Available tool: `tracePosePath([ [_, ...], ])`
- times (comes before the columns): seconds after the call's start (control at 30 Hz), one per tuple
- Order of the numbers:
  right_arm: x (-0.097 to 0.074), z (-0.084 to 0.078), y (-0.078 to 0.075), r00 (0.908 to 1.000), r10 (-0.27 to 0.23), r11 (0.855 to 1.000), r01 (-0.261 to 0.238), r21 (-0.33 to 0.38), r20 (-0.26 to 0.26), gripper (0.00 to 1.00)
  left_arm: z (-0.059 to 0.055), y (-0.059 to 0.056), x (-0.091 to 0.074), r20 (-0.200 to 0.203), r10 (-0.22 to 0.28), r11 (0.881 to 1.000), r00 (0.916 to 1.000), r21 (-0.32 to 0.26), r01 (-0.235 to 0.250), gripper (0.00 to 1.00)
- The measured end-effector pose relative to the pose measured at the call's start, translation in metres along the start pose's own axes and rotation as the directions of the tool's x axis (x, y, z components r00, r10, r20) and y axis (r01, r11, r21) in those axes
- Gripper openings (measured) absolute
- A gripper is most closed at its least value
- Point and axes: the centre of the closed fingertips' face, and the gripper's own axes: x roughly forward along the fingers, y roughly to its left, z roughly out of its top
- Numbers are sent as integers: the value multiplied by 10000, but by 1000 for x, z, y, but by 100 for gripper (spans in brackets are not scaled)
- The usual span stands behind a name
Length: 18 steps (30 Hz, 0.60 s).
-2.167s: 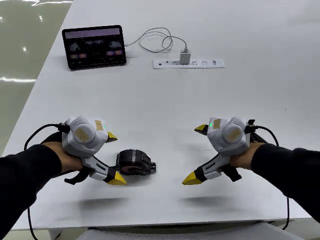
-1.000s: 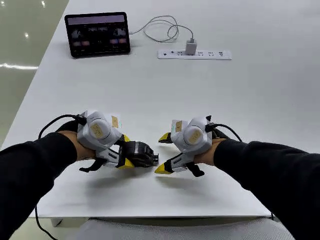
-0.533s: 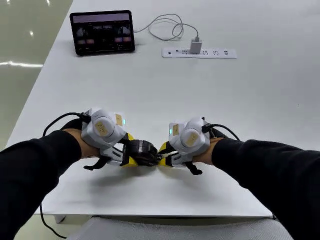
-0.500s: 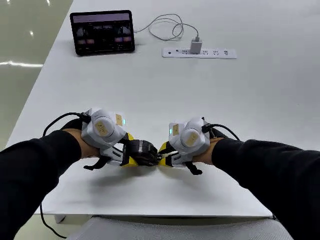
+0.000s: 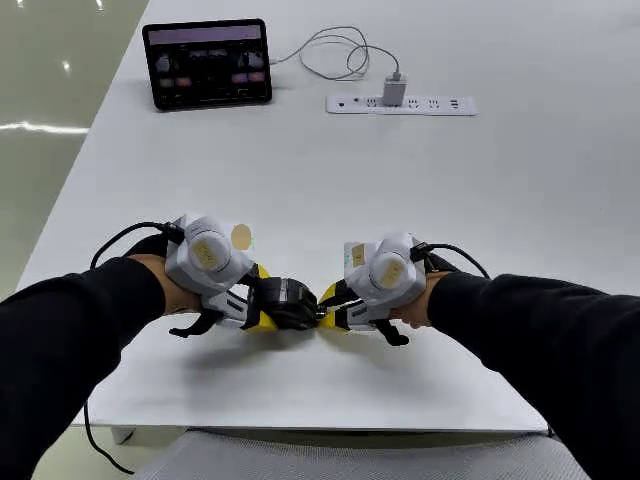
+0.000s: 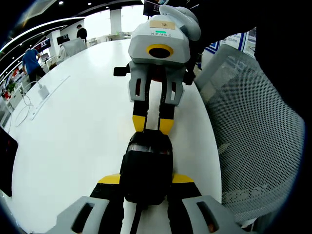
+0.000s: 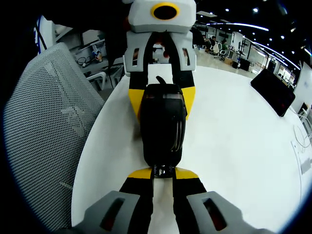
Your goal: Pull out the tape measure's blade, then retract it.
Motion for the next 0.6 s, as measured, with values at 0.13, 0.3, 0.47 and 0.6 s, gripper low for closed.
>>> tracePosePath([
  [0.13, -2, -2, -1, 9999, 73, 9993, -76, 359, 75, 9, -1, 1, 0, 52, -2, 10000, 10000, 85, 2, 30],
  [0.3, -4, -5, 0, 9999, 123, 9994, -123, 324, 9, 9, -2, 1, 1, 63, -6, 10000, 10000, 95, 5, 30],
  [0.47, -8, -9, 0, 10000, 75, 9995, -75, 318, -7, 9, -2, 1, 1, 46, 3, 9999, 10000, 127, -4, 30],
  [0.6, -10, -11, 0, 10000, 41, 9992, -41, 395, 6, 10, -2, 1, 1, 39, 24, 9999, 10000, 125, -24, 30],
])
